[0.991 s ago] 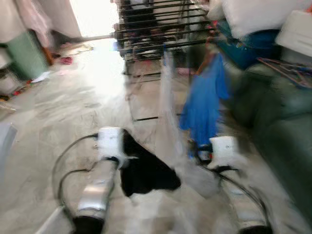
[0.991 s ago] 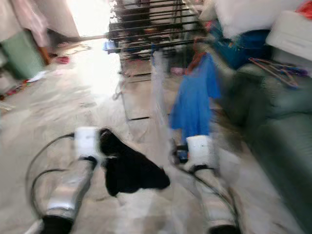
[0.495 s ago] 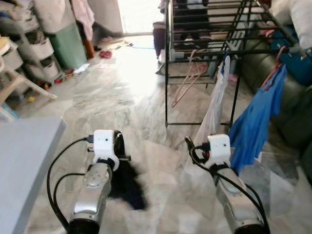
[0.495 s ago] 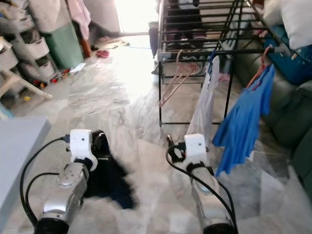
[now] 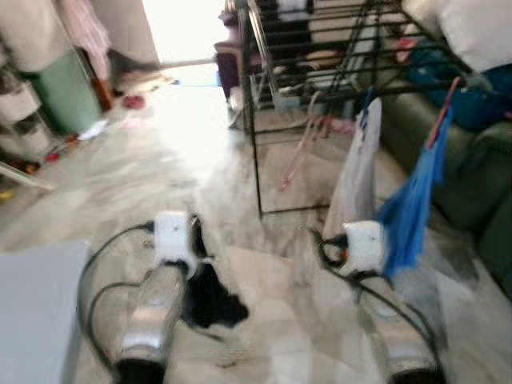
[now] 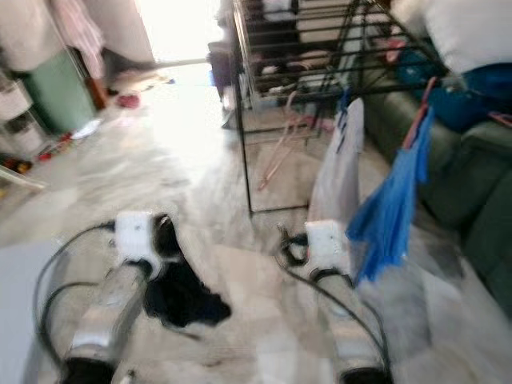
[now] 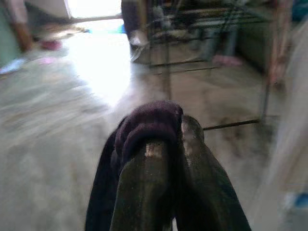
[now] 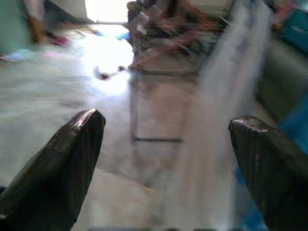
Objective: Hang hanger
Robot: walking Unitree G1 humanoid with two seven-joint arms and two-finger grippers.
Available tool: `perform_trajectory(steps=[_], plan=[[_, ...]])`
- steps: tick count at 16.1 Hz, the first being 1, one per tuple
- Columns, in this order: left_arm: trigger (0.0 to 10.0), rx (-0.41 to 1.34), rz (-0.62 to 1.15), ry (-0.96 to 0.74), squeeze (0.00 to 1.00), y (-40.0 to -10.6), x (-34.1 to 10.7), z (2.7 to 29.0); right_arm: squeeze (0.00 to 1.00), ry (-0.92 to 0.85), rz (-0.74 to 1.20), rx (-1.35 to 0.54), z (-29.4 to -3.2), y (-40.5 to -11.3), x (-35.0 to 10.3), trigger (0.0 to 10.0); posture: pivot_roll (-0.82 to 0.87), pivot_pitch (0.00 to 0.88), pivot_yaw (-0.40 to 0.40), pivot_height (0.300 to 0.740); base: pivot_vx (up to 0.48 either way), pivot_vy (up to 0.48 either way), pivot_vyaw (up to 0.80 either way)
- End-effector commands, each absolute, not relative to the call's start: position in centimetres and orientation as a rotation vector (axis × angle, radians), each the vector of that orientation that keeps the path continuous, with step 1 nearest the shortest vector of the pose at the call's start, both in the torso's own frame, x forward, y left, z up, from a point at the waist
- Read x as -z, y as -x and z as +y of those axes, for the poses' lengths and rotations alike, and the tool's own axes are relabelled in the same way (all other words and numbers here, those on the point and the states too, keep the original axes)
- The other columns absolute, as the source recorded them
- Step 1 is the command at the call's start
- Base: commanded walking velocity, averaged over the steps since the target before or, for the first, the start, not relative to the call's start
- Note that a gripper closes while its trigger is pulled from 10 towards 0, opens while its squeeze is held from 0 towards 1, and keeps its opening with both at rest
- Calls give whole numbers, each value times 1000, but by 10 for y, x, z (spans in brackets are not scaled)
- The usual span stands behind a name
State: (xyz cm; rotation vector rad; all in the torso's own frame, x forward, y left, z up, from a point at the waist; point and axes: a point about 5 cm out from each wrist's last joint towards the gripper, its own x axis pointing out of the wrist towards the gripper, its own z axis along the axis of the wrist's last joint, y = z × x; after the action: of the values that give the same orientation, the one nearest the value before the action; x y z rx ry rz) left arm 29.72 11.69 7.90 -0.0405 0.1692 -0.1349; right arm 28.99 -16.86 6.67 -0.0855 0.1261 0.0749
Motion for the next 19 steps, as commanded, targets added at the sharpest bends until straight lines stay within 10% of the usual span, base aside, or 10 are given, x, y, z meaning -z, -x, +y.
perform_trajectory(steps=[1, 19], plan=[[10000, 103, 138, 30, 0, -296, -84, 134, 0, 69, 95, -103, -155, -294, -73, 10000, -33, 0, 70, 740, 0, 0, 0], [10000, 95, 119, 71, 0, -293, -85, 132, 0, 89, 32, -104, -153, -305, -93, 10000, -51, 0, 52, 740, 360, 0, -80]])
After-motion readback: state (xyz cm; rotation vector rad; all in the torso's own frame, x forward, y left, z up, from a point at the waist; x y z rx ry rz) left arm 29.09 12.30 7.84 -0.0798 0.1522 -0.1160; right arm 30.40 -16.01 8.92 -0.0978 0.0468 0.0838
